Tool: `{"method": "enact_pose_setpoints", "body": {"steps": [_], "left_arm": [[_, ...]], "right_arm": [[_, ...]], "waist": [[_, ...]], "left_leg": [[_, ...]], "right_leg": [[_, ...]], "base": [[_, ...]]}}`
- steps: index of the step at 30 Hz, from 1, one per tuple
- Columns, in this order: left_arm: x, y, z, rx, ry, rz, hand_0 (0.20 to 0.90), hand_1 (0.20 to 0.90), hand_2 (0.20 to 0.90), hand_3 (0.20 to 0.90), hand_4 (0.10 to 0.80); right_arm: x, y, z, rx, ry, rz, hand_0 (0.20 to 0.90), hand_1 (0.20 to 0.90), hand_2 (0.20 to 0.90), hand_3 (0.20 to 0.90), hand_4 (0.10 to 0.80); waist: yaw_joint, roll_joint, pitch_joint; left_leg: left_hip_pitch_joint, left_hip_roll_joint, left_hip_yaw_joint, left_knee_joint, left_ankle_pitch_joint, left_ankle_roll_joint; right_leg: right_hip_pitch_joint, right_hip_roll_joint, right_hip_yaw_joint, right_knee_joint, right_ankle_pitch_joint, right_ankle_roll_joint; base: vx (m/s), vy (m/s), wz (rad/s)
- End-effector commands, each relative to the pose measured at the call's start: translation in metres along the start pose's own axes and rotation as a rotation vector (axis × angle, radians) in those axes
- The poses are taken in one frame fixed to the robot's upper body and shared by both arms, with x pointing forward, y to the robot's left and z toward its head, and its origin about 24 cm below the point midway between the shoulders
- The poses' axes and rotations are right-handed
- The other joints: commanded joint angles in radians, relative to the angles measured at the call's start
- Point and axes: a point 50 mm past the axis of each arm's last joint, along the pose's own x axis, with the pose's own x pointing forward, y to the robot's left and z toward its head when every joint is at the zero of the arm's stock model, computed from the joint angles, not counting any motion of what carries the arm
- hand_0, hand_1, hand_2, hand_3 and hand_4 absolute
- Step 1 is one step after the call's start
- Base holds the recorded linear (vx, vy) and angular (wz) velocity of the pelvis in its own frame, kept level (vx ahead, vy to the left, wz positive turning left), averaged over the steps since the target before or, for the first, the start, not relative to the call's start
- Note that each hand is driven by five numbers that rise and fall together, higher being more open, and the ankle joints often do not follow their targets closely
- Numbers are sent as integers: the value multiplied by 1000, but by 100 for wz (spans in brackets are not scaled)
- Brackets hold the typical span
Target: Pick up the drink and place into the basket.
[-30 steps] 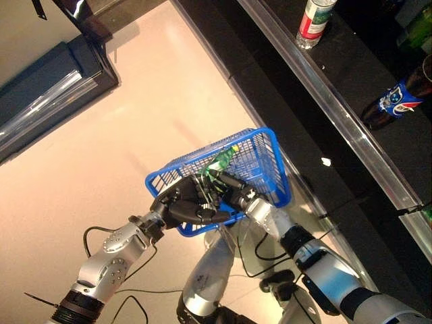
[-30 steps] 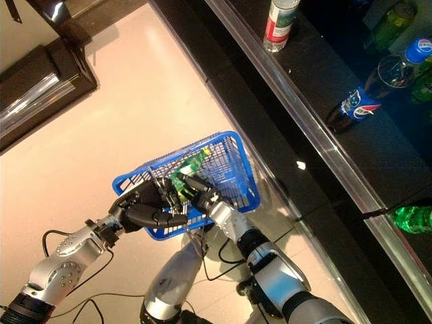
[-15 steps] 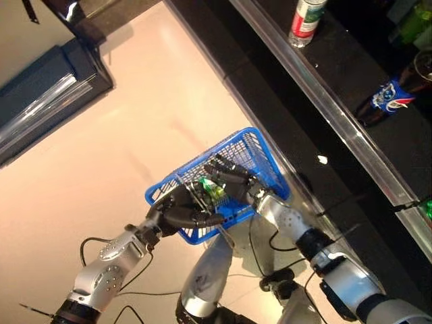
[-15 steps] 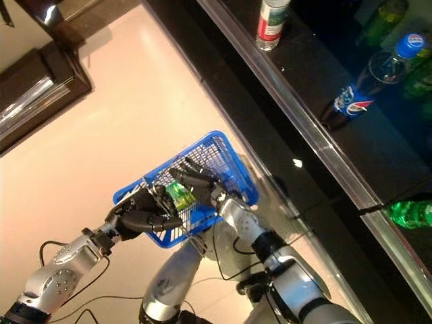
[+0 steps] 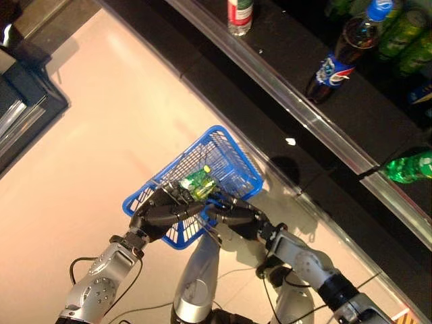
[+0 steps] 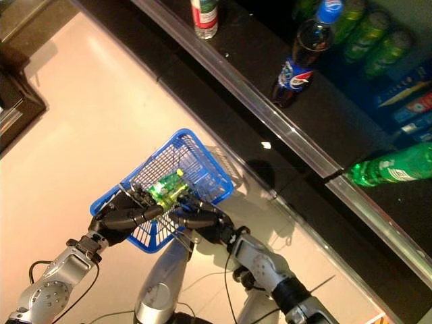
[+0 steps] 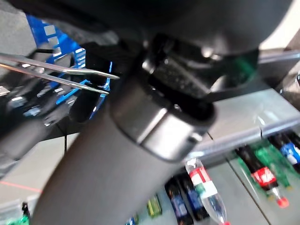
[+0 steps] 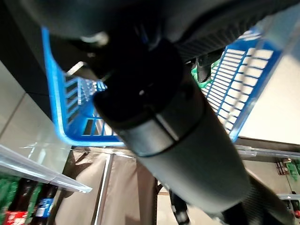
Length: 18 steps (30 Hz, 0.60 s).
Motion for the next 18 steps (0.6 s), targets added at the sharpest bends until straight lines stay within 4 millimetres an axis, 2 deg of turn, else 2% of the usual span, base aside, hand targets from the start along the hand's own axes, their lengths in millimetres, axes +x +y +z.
{"method": "enact_pose_setpoints", "body": {"steps": [1,3,4,9,12,16,18], "left_arm": [[-6,-46,74,120,-496,-174,300,300,300,200,100],[-6,-42,73,133,-502,-125,300,300,300,200,100],[-6,-34,71,154,-503,-54,300,300,300,200,100],[-7,-6,54,83,-505,178,300,300,300,200,100],[-12,16,38,82,-482,348,300,300,300,200,100],[-28,47,14,59,-420,553,300,300,300,200,100],[-34,63,2,39,-373,655,300,300,300,200,100]], "right_arm": [[-1,41,10,-45,-73,307,900,900,900,900,800],[-4,43,9,-59,-71,335,900,900,900,900,800],[-8,45,8,-83,-73,368,900,900,900,900,800],[-14,37,1,-108,-75,350,900,900,900,900,800],[-21,19,-14,-31,-79,237,900,900,900,900,800],[-34,-9,-52,78,-29,26,900,900,900,900,800],[-47,-31,-74,88,7,-191,900,900,900,900,800]], "waist": [[-27,4,-25],[-30,-1,-28],[-37,-10,-42],[-53,-49,-84],[-68,-89,-125],[-106,-120,-182],[-136,-128,-211]], "left_leg": [[76,-2,30,-22,-9,30],[88,1,32,-27,-10,28],[92,6,41,-39,14,31],[136,12,55,-62,8,20],[170,13,66,-81,-1,18],[212,29,106,-110,-5,24],[228,36,118,-135,-1,30]], "right_leg": [[82,7,39,-65,99,23],[94,13,43,-77,99,24],[107,24,38,-116,128,15],[159,43,62,-199,151,27],[195,52,89,-262,182,40],[220,62,123,-302,215,53],[227,90,158,-307,199,50]], "base": [[-7,-17,-24],[-28,0,-21],[-52,10,-23],[29,-13,-12],[67,-56,-26],[37,-15,-34],[11,14,-32]]}}
